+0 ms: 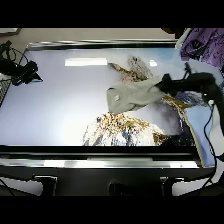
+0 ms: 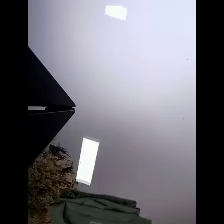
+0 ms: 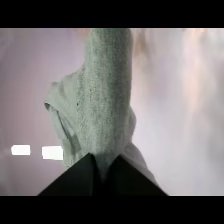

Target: Fold the clothes and pants, and hang the long-sleeved shirts on hangers.

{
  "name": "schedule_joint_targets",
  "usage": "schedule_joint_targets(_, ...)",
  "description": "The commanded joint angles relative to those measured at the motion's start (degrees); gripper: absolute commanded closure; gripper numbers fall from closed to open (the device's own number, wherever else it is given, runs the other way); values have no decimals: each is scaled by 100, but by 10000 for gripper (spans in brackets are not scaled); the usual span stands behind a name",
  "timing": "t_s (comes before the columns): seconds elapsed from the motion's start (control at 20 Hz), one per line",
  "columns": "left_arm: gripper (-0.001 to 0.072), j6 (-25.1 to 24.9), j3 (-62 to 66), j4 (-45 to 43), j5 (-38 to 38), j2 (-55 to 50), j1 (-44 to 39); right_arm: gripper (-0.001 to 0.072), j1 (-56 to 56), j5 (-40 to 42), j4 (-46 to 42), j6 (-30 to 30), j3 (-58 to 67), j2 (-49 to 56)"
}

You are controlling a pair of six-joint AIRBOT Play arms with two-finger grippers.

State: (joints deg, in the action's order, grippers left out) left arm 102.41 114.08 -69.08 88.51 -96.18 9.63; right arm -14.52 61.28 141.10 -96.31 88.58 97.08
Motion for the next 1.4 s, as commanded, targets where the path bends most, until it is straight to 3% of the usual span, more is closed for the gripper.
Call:
schedule_joint_targets(0.0,692,2,-2,0,-2,-2,2,680,-667,68,-660,776,970,-17)
schedule_joint_targets(0.35,692,2,0,0,0,-2,2,681,-1762,199,-1322,1541,1528,-229)
schedule_joint_targets(0.95,691,0,0,2,4,-2,4,681,-2094,1222,-4120,3171,1528,-1357)
schedule_joint_targets(1.35,692,-2,0,2,85,0,4,681,-2092,2535,-5595,3351,1515,-1679)
